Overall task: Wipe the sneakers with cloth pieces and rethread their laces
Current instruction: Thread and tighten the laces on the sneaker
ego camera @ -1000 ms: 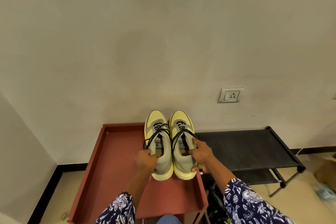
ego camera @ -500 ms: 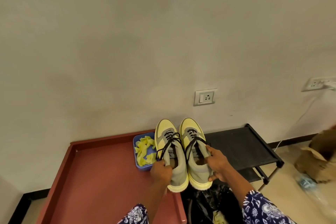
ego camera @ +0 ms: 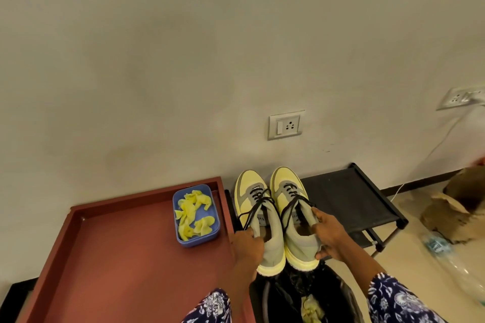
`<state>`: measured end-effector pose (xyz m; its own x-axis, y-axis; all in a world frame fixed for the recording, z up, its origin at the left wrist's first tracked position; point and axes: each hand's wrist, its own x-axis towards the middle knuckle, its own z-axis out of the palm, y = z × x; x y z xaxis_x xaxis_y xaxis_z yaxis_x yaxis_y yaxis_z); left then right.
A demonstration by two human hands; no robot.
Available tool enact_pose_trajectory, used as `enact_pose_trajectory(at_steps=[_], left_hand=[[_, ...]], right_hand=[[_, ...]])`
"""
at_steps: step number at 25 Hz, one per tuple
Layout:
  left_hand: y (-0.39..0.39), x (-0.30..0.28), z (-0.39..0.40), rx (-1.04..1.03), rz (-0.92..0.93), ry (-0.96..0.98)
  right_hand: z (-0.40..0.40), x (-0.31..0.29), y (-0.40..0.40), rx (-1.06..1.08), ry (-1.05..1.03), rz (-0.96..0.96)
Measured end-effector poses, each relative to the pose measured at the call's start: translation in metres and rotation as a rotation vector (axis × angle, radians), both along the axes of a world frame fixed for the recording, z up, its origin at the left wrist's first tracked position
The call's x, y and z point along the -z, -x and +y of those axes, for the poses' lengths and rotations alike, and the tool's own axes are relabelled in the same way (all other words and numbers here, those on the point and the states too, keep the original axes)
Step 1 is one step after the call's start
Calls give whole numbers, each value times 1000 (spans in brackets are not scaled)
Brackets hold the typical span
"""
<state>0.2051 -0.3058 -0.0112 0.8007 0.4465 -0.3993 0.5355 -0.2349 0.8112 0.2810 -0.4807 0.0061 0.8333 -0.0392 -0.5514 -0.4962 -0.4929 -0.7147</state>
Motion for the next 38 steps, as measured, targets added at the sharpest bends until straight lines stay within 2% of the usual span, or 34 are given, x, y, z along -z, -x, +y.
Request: enact_pose_trajectory(at_steps=[9, 27, 32, 38], left_hand=[[-15, 43, -15, -46, 58, 30], [-29, 62, -24, -127, 88, -91], [-27, 62, -24, -127, 79, -60], [-27, 64, -21, -157, 100, 83]], right_hand=[[-7, 23, -19, -19, 15, 30], [3, 60, -42, -29, 15, 81], [4, 63, -44, -34, 29, 115], [8, 64, -44, -37, 50, 138]])
